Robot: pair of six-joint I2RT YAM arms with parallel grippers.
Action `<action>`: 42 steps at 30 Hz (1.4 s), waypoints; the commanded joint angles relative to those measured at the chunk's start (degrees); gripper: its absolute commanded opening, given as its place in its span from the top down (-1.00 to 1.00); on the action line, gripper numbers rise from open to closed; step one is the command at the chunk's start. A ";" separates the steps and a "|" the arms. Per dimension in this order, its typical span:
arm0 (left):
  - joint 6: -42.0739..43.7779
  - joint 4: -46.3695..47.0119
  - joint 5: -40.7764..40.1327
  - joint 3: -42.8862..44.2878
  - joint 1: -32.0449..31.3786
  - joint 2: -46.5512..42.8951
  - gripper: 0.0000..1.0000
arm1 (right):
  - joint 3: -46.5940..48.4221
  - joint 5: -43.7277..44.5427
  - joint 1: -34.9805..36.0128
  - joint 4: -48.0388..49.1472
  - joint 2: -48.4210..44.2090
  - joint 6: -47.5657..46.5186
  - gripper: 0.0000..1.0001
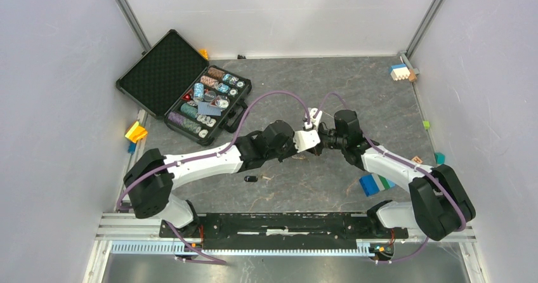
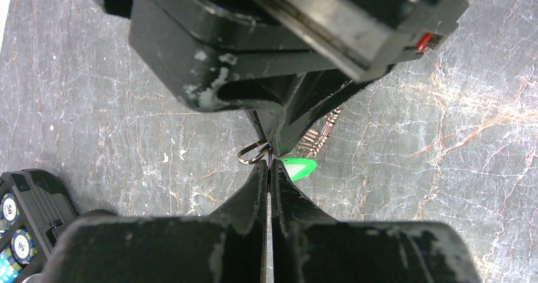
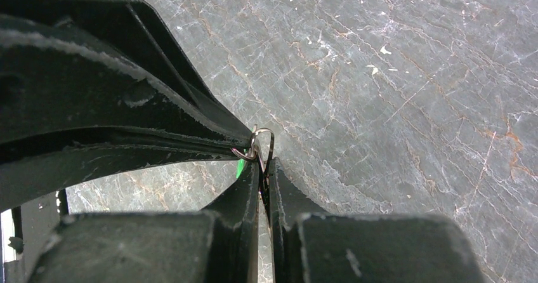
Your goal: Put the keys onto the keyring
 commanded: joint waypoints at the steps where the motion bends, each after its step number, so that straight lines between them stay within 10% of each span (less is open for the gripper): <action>1: -4.03 3.19 0.12 3.30 1.22 0.80 0.96 | 0.12 -3.18 0.84 2.98 -2.05 0.44 1.00; 42: -11.85 9.57 -9.81 2.49 3.17 1.07 0.96 | -1.72 -0.40 3.27 5.18 -4.20 0.44 1.00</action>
